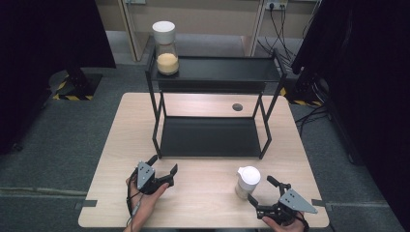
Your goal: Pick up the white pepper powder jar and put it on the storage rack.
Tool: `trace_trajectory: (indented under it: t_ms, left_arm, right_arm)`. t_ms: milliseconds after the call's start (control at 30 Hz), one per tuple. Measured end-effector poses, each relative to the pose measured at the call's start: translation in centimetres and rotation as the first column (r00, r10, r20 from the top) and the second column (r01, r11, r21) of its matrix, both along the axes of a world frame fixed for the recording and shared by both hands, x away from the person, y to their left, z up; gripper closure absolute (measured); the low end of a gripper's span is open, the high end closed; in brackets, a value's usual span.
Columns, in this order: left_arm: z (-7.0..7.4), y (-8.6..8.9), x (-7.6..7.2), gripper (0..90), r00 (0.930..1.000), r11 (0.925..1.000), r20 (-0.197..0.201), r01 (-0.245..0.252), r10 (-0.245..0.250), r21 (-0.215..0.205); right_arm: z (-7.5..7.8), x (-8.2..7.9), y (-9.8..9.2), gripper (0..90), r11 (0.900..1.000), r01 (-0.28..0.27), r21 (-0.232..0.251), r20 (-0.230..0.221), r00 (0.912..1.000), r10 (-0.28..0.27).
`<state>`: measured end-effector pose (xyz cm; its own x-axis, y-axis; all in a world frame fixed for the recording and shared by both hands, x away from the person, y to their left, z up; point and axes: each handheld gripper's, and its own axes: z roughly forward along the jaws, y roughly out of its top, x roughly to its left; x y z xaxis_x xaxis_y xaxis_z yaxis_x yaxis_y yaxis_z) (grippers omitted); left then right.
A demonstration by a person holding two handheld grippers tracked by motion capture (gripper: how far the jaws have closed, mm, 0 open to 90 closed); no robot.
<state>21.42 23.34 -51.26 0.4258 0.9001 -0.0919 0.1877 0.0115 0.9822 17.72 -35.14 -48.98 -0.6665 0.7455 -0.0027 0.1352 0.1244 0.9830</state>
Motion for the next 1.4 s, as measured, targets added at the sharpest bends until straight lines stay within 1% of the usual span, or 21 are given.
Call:
trace_trajectory:
  t_ms: [133,167,233,333,400,433,467,633,667,733,767,900,1033,1067,1133,1167,1233,1267,1300,1400]
  left_arm:
    - [0.0,0.0,0.0,12.9,1.0,1.0,0.0,0.0,0.0,-0.002]
    - [0.0,0.0,0.0,12.9,1.0,1.0,0.004,0.002,-0.002,0.007]
    - [0.0,-0.1,0.0,12.9,1.0,0.9999,0.005,0.003,-0.003,0.01]
    - [0.0,0.0,0.0,12.9,1.0,1.0,0.004,0.002,-0.002,0.004]
    - [0.0,0.0,0.0,12.9,1.0,1.0,0.003,0.002,-0.002,0.006]
    - [0.0,0.0,0.0,12.9,1.0,1.0,0.003,0.002,-0.002,0.006]
    - [0.0,-0.1,0.0,12.9,1.0,0.9999,0.004,0.003,-0.003,0.01]
    - [0.0,0.0,0.0,12.9,1.0,1.0,0.005,0.004,-0.004,0.008]
    - [0.0,0.0,0.0,12.9,1.0,1.0,0.004,0.004,-0.004,0.009]
    - [0.1,0.0,0.0,12.9,1.0,0.9999,0.002,0.005,-0.005,0.01]
    - [0.1,-0.1,0.0,12.9,1.0,0.9999,0.002,0.005,-0.005,0.011]
    - [0.0,-0.1,-0.1,12.9,1.0,0.9999,0.005,0.004,-0.004,0.01]
    - [0.0,0.0,0.0,12.9,1.0,1.0,0.002,0.004,-0.004,0.008]
    - [0.0,0.0,0.0,12.9,1.0,1.0,0.003,0.004,-0.004,0.008]
    - [0.0,0.0,0.0,12.9,1.0,1.0,0.004,0.005,-0.005,0.008]
    - [0.0,0.0,0.0,13.0,1.0,1.0,0.004,0.005,-0.005,0.008]
    - [0.0,0.0,0.0,13.0,1.0,1.0,0.005,0.005,-0.005,0.009]
    - [0.0,0.0,0.0,13.0,1.0,1.0,0.005,0.005,-0.005,0.009]
    - [0.0,0.0,-0.1,13.0,1.0,1.0,0.006,0.005,-0.005,0.008]
    - [0.0,0.0,-0.1,12.9,1.0,0.9999,0.006,0.005,-0.006,0.009]
  right_arm:
    - [0.3,0.6,0.6,2.6,1.0,-0.008,-0.011,-0.007,0.9999,0.008]
    - [0.3,0.7,0.8,2.9,1.0,-0.01,-0.014,-0.007,0.9999,0.01]
    - [0.4,0.9,0.9,3.6,1.0,-0.015,-0.016,-0.01,0.9998,0.015]
    - [0.5,1.5,1.5,8.1,0.999,-0.035,-0.04,-0.016,0.9993,0.034]
    - [0.6,1.8,1.7,11.9,0.998,-0.04,-0.047,-0.018,0.9991,0.039]
    - [0.6,1.8,1.7,11.9,0.998,-0.04,-0.047,-0.018,0.9991,0.039]
    - [0.6,2.1,1.9,15.8,0.997,-0.046,-0.055,-0.019,0.9988,0.045]
    - [0.5,2.4,2.1,25.3,0.997,-0.041,-0.068,-0.019,0.999,0.04]
    - [0.5,2.4,2.1,25.3,0.997,-0.041,-0.068,-0.019,0.999,0.04]
    - [0.5,2.6,2.2,29.8,0.996,-0.047,-0.081,-0.018,0.9988,0.046]
    - [0.5,2.6,2.2,29.8,0.996,-0.047,-0.081,-0.018,0.9988,0.046]
    - [0.7,2.5,2.3,30.6,0.996,-0.042,-0.078,-0.031,0.9987,0.04]
    - [0.8,2.2,2.5,30.6,0.997,-0.036,-0.072,-0.032,0.9989,0.034]
    - [1.0,1.9,2.7,30.6,0.998,-0.024,-0.055,-0.026,0.9994,0.022]
    - [1.3,1.5,2.9,30.6,0.999,-0.008,-0.043,-0.007,0.9999,0.007]
    - [1.3,1.5,2.9,30.6,0.999,-0.008,-0.043,-0.007,0.9999,0.007]
    - [1.6,1.2,3.2,30.6,1.0,0.01,-0.025,0.01,0.9999,-0.01]
    - [1.9,0.9,3.5,30.7,0.999,0.031,-0.009,0.025,0.9992,-0.031]
    - [1.9,0.9,3.5,30.7,0.999,0.031,-0.009,0.025,0.9992,-0.031]
    - [2.6,0.7,3.9,30.7,0.998,0.057,0.003,0.047,0.9973,-0.057]
